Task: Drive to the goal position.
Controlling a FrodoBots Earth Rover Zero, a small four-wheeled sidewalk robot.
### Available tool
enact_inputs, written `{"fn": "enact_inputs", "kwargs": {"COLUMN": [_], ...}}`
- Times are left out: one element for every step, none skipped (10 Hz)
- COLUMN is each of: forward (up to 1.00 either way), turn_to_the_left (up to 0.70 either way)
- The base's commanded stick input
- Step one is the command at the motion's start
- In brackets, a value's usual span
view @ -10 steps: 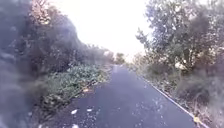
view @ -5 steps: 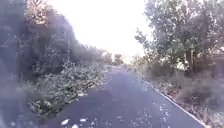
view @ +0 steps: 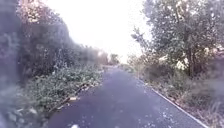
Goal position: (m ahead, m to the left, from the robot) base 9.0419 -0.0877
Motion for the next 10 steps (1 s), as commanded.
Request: {"fn": "enact_inputs", "kwargs": {"forward": [0.45, 0.45, 0.45, 0.45, 0.45, 0.45, 0.45, 0.45, 0.45, 0.45], "turn_to_the_left": [0.00, 0.00, 0.00, 0.00, 0.00, 0.00, 0.00, 0.00, 0.00, 0.00]}}
